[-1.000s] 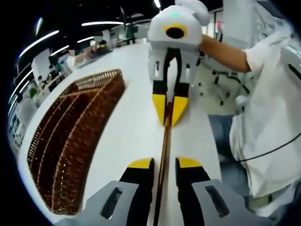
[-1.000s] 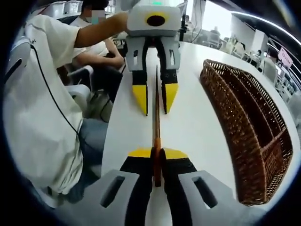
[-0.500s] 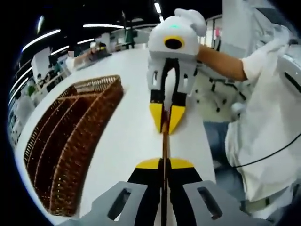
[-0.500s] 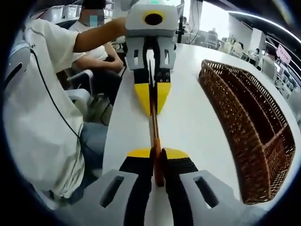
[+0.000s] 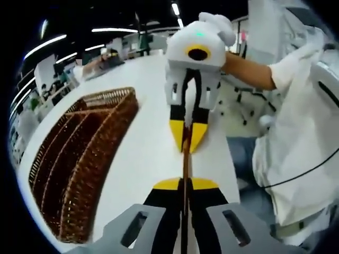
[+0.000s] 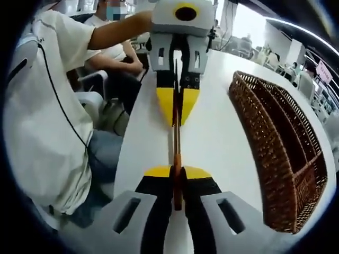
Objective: Arrange the knives, forks, and spoons in their matching storage slots by inserting each utensil handle-first until every utensil is classified and aligned in the correct compartment
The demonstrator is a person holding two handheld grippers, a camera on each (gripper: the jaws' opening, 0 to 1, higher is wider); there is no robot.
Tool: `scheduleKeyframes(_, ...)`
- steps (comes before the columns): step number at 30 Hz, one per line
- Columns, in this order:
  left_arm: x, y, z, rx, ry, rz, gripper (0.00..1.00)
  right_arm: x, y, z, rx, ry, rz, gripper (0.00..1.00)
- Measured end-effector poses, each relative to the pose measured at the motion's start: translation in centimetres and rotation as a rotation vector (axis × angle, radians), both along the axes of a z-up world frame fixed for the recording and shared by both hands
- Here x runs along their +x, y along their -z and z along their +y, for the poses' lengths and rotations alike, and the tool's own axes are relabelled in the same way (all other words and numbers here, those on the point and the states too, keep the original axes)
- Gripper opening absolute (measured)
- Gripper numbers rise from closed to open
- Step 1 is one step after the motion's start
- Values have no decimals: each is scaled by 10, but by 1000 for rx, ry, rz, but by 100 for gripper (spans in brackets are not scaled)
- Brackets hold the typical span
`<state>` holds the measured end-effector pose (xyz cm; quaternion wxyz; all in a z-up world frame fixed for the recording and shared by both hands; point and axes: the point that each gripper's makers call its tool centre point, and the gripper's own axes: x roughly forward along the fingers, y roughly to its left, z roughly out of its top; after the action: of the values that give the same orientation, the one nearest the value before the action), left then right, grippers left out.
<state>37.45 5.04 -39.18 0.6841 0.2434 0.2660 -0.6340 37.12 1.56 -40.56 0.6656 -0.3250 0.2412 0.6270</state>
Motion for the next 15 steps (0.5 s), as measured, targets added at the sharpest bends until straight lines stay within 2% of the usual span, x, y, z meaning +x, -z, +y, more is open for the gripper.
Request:
scheduleKeyframes(2,1,4,1,19,-3,-14,6,2,0,0,-1,8,2,5)
scheduleKeyframes(4,4,6,4,34,-4,-57,15,1,0,-2,1,24,14,5)
scheduleKeyframes(5,3,6,5,32,-7,-53,17,5,0,-6,2,39,35,5)
scheduleKeyframes(8,-6,2,5,8,-34,-70,31,12,-1,-11,10,41,7,5)
scheduleKeyframes(10,4,-7,9,-26,-86,-142,44,14,-3,-11,32,68,0,5)
scheduleKeyframes(13,12,-17,14,-76,-165,-166,56,11,-3,-12,59,101,13,5)
scheduleKeyframes(14,19,-27,18,-122,-235,-185,60,8,-4,-14,63,119,12,5)
scheduleKeyframes(15,23,-31,21,-133,-267,-201,66,8,-5,-15,70,134,22,5)
